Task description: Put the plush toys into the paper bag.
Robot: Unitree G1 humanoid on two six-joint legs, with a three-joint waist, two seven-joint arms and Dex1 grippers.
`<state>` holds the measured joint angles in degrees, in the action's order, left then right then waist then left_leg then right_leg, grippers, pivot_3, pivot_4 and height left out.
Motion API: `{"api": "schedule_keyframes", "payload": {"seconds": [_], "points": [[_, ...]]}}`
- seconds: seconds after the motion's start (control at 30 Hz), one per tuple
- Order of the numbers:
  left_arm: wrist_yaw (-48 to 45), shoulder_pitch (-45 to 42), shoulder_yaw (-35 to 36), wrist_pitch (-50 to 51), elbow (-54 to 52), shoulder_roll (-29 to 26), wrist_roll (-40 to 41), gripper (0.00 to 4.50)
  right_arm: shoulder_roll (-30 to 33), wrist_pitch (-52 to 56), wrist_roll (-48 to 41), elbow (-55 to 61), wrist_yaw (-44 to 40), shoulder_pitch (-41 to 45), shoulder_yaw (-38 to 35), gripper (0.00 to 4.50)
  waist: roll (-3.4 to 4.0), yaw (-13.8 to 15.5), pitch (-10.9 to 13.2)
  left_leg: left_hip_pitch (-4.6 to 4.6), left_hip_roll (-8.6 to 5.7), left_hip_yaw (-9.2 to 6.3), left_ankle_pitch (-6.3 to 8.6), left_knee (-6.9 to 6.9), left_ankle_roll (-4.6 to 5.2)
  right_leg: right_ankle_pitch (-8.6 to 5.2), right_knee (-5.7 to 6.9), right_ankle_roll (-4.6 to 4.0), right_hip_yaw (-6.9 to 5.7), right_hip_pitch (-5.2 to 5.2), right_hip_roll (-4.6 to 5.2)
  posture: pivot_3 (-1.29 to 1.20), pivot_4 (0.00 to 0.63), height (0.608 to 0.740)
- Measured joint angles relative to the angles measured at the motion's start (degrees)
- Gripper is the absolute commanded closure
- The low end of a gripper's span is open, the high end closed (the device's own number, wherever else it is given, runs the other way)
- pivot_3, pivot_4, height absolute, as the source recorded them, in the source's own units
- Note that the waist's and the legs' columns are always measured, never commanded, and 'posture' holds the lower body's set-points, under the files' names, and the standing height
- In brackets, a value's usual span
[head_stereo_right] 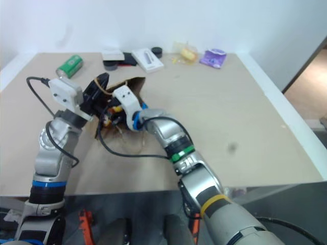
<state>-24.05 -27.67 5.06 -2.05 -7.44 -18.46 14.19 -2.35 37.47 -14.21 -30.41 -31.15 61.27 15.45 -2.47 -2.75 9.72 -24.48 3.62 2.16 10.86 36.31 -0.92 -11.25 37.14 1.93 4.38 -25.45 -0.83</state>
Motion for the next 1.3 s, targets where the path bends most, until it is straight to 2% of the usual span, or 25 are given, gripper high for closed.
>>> {"api": "schedule_keyframes", "payload": {"seconds": [0.03,0.07,0.1,0.13,0.2,0.27,0.3,0.33,0.47,0.63,0.67,0.8,0.83,0.97,1.0,1.07,1.1,1.13,1.17,1.2,1.23,1.27,1.3], "points": [[0.0,0.0,0.0,0.0,0.0,0.0,0.0,4.5,0.0,0.0,0.0,0.0,0.0,0.0,0.0,3.62,0.0,0.0,0.0,0.0,0.0,0.0,0.0,0.0,0.0,0.0,0.0,0.0,0.0,0.0,0.0,0.0,0.15,0.74],[0.0,0.0,0.0,0.0,0.0,0.0,0.0,4.5,0.0,-0.2,0.0,0.0,-0.1,0.0,-0.2,2.99,0.0,0.0,0.0,0.0,0.0,0.0,0.0,0.0,0.0,0.0,0.0,0.0,-0.01,0.0,0.0,0.0,0.15,0.74],[0.1,-0.2,0.0,0.0,0.0,0.1,0.0,4.5,1.0,0.1,0.0,2.9,-1.2,-1.4,-0.3,2.69,0.0,0.0,0.0,-0.04,0.0,-0.04,0.0,0.0,0.0,0.0,0.0,0.0,-0.04,0.0,0.0,0.0,0.15,0.74],[0.4,-0.3,0.4,0.1,0.1,0.0,0.0,4.5,3.8,1.0,-0.2,8.8,-3.4,-3.8,-0.2,2.21,0.0,0.2,0.0,-0.11,-0.03,-0.09,0.0,0.01,-0.01,-0.03,-0.03,0.02,-0.1,-0.01,0.06,0.0,0.15,0.74],[0.5,-0.3,0.5,0.1,0.1,0.0,0.0,4.5,5.4,1.7,-0.4,11.7,-4.4,-5.1,-0.2,1.6,0.0,0.2,0.0,-0.12,-0.04,-0.09,0.0,0.01,-0.01,-0.03,-0.03,0.02,-0.11,0.0,0.08,0.0,0.15,0.74],[0.9,-0.5,1.4,0.7,0.2,-0.1,0.5,4.5,9.6,4.4,-1.9,21.5,-7.1,-9.4,-0.3,0.71,0.0,0.2,0.0,-0.13,-0.05,-0.12,0.02,0.02,-0.03,-0.04,-0.03,0.02,-0.14,0.0,0.09,0.0,0.15,0.74],[1.0,-0.5,1.6,0.8,0.2,-0.1,0.5,4.5,9.8,4.7,-2.1,22.1,-7.4,-9.6,-0.3,0.23,0.0,0.2,0.0,-0.13,-0.05,-0.12,0.02,0.02,-0.03,-0.04,-0.03,0.02,-0.15,-0.01,0.09,0.0,0.15,0.74],[1.1,-0.9,2.0,1.0,0.5,-0.1,1.0,4.5,11.3,5.9,-2.9,25.1,-7.7,-10.9,-1.0,0.02,0.0,0.1,0.0,-0.13,-0.04,-0.13,0.02,0.02,-0.03,-0.04,-0.03,0.02,-0.15,-0.01,0.07,0.0,0.15,0.74],[1.0,-1.5,2.4,2.0,0.9,-0.2,2.0,4.5,16.3,5.1,-4.8,33.8,-10.7,-14.3,-2.8,0.02,0.0,0.1,0.0,-0.05,-0.03,-0.2,0.02,0.02,-0.03,-0.07,0.0,0.02,-0.19,0.03,0.04,0.0,0.15,0.74],[1.1,-2.1,3.9,2.5,1.9,-0.5,2.6,4.5,31.0,-13.1,3.9,41.0,-16.4,-25.3,0.2,0.02,-0.01,0.3,0.0,-0.06,-0.19,-0.19,0.01,0.03,-0.03,-0.21,-0.02,0.09,-0.17,0.08,0.16,0.0,0.15,0.74],[1.1,-2.1,4.0,2.5,1.9,-0.5,2.6,4.5,31.5,-14.6,4.9,41.0,-16.6,-26.1,0.6,0.02,-0.02,0.3,0.0,-0.05,-0.19,-0.19,0.01,0.04,-0.03,-0.21,-0.03,0.09,-0.15,0.09,0.16,0.0,0.15,0.74],[1.0,-2.1,3.6,2.6,1.9,-0.3,2.6,4.5,34.8,-33.0,16.0,39.3,-16.1,-29.1,6.8,0.02,-0.02,-0.1,0.0,0.13,-0.13,-0.1,0.01,0.01,-0.03,-0.18,0.03,0.04,-0.09,0.1,0.09,0.0,0.15,0.74],[1.0,-2.1,3.7,2.6,2.0,-0.3,2.6,4.5,35.1,-39.4,20.5,36.7,-14.6,-29.0,8.5,0.02,-0.02,-0.1,0.0,0.15,-0.13,-0.11,0.01,0.0,-0.03,-0.15,0.04,-0.01,-0.1,0.11,0.07,0.0,0.15,0.74],[1.0,-2.1,3.7,2.7,2.0,-0.3,2.7,4.5,33.5,-54.1,31.2,26.9,-6.6,-28.3,10.9,0.02,-0.05,0.0,0.0,0.16,-0.14,-0.04,-0.08,0.05,-0.17,-0.12,0.03,-0.1,-0.02,0.13,0.1,0.0,0.15,0.74],[1.0,-2.1,3.7,2.9,1.9,-0.3,2.7,4.5,32.7,-55.9,32.7,25.2,-4.8,-27.7,11.0,0.26,-0.05,0.0,0.0,0.16,-0.15,0.01,-0.09,0.07,-0.18,-0.11,0.03,-0.11,0.03,0.13,0.1,0.0,0.15,0.74],[1.0,-2.1,3.7,3.2,1.9,-0.3,2.7,4.5,31.8,-58.3,34.3,23.3,-2.7,-26.6,11.0,1.03,-0.06,0.0,0.0,0.16,-0.16,0.03,-0.09,0.09,-0.19,-0.11,0.03,-0.11,0.06,0.14,0.12,0.0,0.15,0.74],[1.1,-2.1,3.7,3.2,1.9,-0.3,2.7,4.5,31.1,-59.4,35.0,22.4,-1.4,-26.0,11.0,1.03,-0.06,0.0,0.0,0.16,-0.16,0.03,-0.1,0.09,-0.19,-0.11,0.03,-0.11,0.07,0.14,0.11,0.0,0.15,0.74],[1.1,-2.1,3.7,3.2,1.9,-0.3,2.7,4.5,30.2,-60.5,35.6,21.6,-0.1,-25.2,10.9,1.71,-0.07,0.0,0.0,0.17,-0.16,0.03,-0.09,0.1,-0.19,-0.1,0.03,-0.1,0.07,0.15,0.12,0.0,0.15,0.74],[1.1,-2.1,3.7,3.2,1.9,-0.3,2.7,4.5,29.9,-60.7,35.5,21.5,0.1,-25.1,10.9,1.71,-0.07,0.0,0.0,0.16,-0.16,0.03,-0.09,0.1,-0.19,-0.1,0.03,-0.1,0.08,0.14,0.12,0.0,0.15,0.74],[1.1,-2.1,3.8,3.3,1.9,-0.3,2.7,4.5,28.3,-61.5,35.1,21.4,1.3,-24.6,10.1,2.34,-0.07,0.0,0.0,0.16,-0.16,0.02,-0.09,0.1,-0.19,-0.07,0.03,-0.05,0.07,0.14,0.11,0.0,0.15,0.74],[1.1,-2.1,3.8,3.5,1.9,-0.3,2.7,4.5,27.6,-62.3,34.2,21.7,1.7,-23.6,8.8,2.77,-0.07,0.1,0.0,0.16,-0.16,0.02,-0.09,0.09,-0.19,-0.03,0.03,0.04,0.07,0.15,0.11,0.0,0.15,0.74],[1.1,-2.1,3.8,3.6,1.9,-0.3,2.7,4.5,27.6,-62.3,34.1,21.7,1.7,-23.5,8.7,2.77,-0.07,0.1,0.0,0.16,-0.16,0.02,-0.09,0.09,-0.19,-0.03,0.03,0.04,0.07,0.15,0.11,0.0,0.15,0.74],[1.2,-2.1,3.9,3.6,1.9,-0.3,2.7,4.5,27.7,-62.6,33.6,21.9,1.7,-22.9,8.0,3.42,-0.07,0.1,0.0,0.15,-0.16,0.02,-0.09,0.09,-0.19,-0.03,0.03,0.04,0.07,0.15,0.12,0.0,0.15,0.74]]}}
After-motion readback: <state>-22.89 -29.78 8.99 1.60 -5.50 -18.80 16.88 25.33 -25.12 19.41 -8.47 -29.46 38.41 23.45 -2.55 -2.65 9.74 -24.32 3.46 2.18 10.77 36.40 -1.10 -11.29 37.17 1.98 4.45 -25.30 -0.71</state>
